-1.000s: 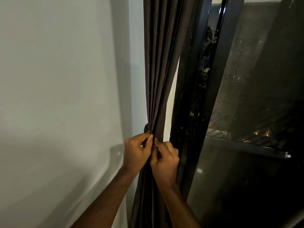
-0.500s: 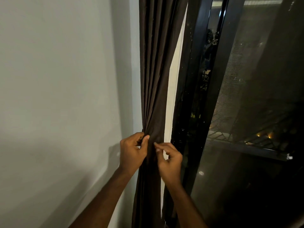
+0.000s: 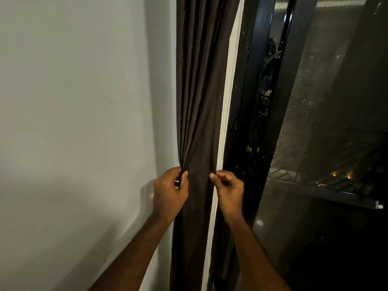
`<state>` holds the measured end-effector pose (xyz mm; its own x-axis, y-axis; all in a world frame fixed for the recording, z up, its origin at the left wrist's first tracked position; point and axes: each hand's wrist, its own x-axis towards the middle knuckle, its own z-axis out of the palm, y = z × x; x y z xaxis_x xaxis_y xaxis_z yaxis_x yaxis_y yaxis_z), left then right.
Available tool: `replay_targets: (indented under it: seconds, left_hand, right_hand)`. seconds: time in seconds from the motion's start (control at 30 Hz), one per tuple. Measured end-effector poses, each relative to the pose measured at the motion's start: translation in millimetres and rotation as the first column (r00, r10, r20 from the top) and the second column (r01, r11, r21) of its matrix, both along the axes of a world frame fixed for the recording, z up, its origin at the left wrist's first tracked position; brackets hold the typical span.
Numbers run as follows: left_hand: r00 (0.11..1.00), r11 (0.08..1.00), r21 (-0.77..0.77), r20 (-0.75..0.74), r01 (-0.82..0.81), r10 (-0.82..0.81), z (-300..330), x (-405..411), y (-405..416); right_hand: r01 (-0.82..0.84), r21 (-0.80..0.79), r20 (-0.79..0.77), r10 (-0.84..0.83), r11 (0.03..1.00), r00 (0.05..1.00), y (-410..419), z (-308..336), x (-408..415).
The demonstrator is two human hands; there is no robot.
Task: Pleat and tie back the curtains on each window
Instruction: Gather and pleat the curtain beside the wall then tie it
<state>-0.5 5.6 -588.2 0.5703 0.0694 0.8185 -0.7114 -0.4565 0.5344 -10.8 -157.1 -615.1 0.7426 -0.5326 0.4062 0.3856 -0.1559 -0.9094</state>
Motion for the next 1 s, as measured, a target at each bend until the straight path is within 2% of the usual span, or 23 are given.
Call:
replay_targets:
  seconds: [0.13, 0.3, 0.5, 0.63, 0.83, 1.0]
  left_hand:
    - [0.998, 0.995, 0.090, 0.037, -0.050, 0.047, -3.1, 0.1, -4.9]
    - [0.996, 0.993, 0.083, -0.002, -0.089, 0.090, -5.1, 3.9, -9.4]
    - [0.997, 0.996, 0.058, -0.040, -0.066, 0.068, -1.2, -3.3, -15.2]
    - [0.999, 0.999, -0.007, -0.020, 0.036, -0.036, -1.8, -3.8, -15.0]
    - [0.978, 0.975, -0.129, -0.079, 0.183, -0.194, -2.9, -16.1, -12.1]
    - [0.980, 0.977, -0.160, -0.121, 0.140, -0.160, 0.4, -6.0, -6.9]
  right_hand:
    - [0.144, -0.020, 0.049, -0.143, 0.989, 0.988, 9.4, -1.2, -11.6]
    - [0.340, -0.176, 0.177, -0.310, 0.924, 0.934, 28.4, -1.4, -33.1]
    - [0.371, -0.474, 0.308, -0.244, 0.799, 0.920, 52.4, -14.7, -39.9]
    - [0.369, -0.559, 0.322, -0.216, 0.742, 0.922, 52.4, -17.5, -31.4]
    - [0.285, -0.523, 0.301, -0.139, 0.803, 0.943, 53.7, -16.8, -24.8]
    - [-0.056, -0.403, 0.222, 0.157, 0.913, 0.962, 48.0, -6.8, -29.4]
